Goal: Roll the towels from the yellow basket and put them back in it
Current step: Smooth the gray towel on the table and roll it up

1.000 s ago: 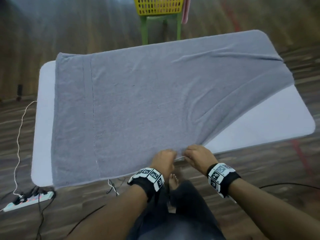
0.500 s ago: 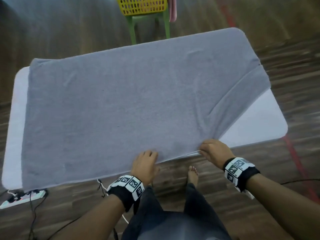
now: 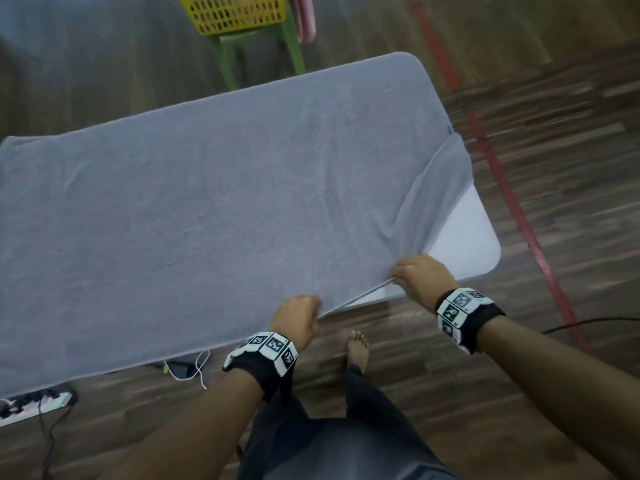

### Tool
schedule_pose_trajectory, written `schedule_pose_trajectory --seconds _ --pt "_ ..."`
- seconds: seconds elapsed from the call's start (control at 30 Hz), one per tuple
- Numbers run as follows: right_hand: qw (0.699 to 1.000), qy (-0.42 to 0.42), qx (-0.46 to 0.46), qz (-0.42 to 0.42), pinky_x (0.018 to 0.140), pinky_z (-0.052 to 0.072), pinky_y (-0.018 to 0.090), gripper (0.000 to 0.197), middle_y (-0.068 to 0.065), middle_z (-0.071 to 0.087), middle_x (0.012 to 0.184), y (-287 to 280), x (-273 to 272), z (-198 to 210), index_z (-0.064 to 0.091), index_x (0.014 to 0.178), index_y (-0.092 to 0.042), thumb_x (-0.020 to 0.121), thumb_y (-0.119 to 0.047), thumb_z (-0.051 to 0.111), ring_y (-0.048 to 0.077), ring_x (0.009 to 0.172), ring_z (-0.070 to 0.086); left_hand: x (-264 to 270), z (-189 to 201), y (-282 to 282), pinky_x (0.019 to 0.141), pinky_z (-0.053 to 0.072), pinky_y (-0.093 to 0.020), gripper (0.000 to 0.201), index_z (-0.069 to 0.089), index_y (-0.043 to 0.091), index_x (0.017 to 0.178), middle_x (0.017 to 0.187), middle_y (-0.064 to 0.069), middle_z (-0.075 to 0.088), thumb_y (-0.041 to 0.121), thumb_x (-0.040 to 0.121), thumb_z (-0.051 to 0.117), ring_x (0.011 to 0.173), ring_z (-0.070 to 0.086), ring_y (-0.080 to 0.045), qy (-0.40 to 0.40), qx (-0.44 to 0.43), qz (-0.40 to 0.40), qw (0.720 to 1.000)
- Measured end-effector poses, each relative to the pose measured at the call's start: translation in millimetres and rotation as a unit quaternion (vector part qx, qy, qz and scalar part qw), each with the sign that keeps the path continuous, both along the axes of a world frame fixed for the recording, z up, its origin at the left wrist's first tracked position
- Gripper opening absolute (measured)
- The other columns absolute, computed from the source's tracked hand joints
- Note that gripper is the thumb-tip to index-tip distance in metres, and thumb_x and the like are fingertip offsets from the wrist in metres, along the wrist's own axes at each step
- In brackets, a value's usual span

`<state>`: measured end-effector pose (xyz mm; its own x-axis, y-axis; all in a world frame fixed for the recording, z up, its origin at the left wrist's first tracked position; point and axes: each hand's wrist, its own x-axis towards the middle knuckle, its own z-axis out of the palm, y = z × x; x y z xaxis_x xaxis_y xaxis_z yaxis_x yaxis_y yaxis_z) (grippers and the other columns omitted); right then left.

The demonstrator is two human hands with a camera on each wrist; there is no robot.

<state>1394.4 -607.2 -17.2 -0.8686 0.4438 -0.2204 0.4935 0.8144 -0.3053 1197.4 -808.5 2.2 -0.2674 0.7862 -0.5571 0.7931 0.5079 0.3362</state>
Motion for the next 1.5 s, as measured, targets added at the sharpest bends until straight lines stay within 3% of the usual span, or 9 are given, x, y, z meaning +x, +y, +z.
schedule_pose_trajectory --seconds 0.13,0.27,0.43,0.5,0.73,0.97,1.3,1.37,1.5 --pt "1.0 -0.009 -0.007 -0.011 0.057 0.052 0.036 0.013 0.001 0.063 0.07 30 37 3 0.068 0.069 -0.019 0.069 -0.014 0.08 0.029 0.068 0.063 14 0 15 0.082 0.046 -0.039 0.019 0.058 0.015 0.099 0.109 -0.011 0.062 0.018 0.08 0.056 0.103 0.057 -0.034 0.035 -0.04 -0.029 0.998" --pt "1.0 0.016 -0.014 0.008 0.058 0.051 0.032 0.015 -0.002 0.064 0.07 23 41 5 0.069 0.069 -0.02 0.067 -0.016 0.083 0.024 0.065 0.063 55 -2 64 0.083 0.044 -0.039 0.041 0.049 0.019 0.11 0.11 -0.004 0.052 0.04 0.08 0.067 0.101 0.049 -0.025 0.005 0.06 -0.05 0.997" --pt "0.999 -0.018 0.02 0.025 0.053 0.046 0.028 0.025 -0.003 0.061 0.063 30 46 5 0.067 0.063 -0.022 0.053 -0.013 0.087 0.022 0.058 0.061 92 6 120 0.075 0.044 -0.042 0.006 0.053 0.013 0.089 0.102 -0.015 0.061 0.01 0.084 0.051 0.095 0.058 -0.037 -0.02 0.029 -0.091 0.995" --pt "0.999 -0.029 0.036 -0.008 0.051 0.046 0.027 0.029 -0.003 0.059 0.061 45 61 6 0.067 0.063 -0.022 0.049 -0.008 0.088 0.022 0.055 0.06 92 9 124 0.073 0.046 -0.043 0.006 0.049 0.014 0.081 0.097 -0.016 0.062 0.008 0.083 0.049 0.09 0.058 -0.038 -0.014 0.015 -0.101 0.995" --pt "0.985 -0.034 0.037 -0.166 0.047 0.031 0.032 0.026 0.014 0.053 0.074 81 119 11 0.058 0.074 -0.007 0.057 0.006 0.073 0.034 0.06 0.053 93 18 119 0.068 0.042 -0.037 0.004 0.055 0.01 0.085 0.093 -0.01 0.061 0.011 0.085 0.05 0.084 0.058 -0.031 -0.005 0.06 -0.123 0.991" --pt "0.948 0.047 0.02 -0.314 0.055 0.044 0.039 0.019 0.009 0.046 0.079 73 141 -6 0.056 0.077 -0.006 0.068 0.01 0.06 0.03 0.069 0.046 104 23 108 0.066 0.034 -0.03 0.008 0.052 0.012 0.096 0.101 -0.007 0.057 0.01 0.089 0.047 0.089 0.054 -0.026 0.024 0.08 -0.132 0.988" --pt "0.921 0.071 0.029 -0.382 0.062 0.038 0.033 0.015 0.01 0.053 0.082 64 155 -11 0.06 0.077 -0.006 0.073 0.008 0.063 0.032 0.08 0.05 120 20 107 0.069 0.037 -0.032 0.012 0.053 0.012 0.102 0.103 -0.007 0.057 0.011 0.092 0.045 0.092 0.055 -0.027 0.028 0.075 -0.136 0.987" --pt "0.912 0.034 0.017 -0.409 0.066 0.043 0.036 0.018 0.013 0.058 0.091 64 153 -15 0.066 0.089 -0.006 0.076 0.007 0.061 0.036 0.087 0.056 119 10 105 0.075 0.046 -0.036 0.018 0.056 0.012 0.107 0.106 -0.008 0.061 0.008 0.092 0.047 0.095 0.059 -0.029 -0.026 0.057 -0.142 0.988" --pt "0.873 -0.24 -0.132 -0.402 0.087 0.05 0.037 0.035 0.015 0.064 0.118 40 146 -29 0.063 0.119 -0.02 0.086 -0.013 0.056 0.033 0.106 0.061 92 -5 68 0.085 0.052 -0.042 0.03 0.056 0.017 0.122 0.115 -0.011 0.064 0.023 0.093 0.052 0.102 0.061 -0.032 -0.062 -0.046 -0.168 0.983"
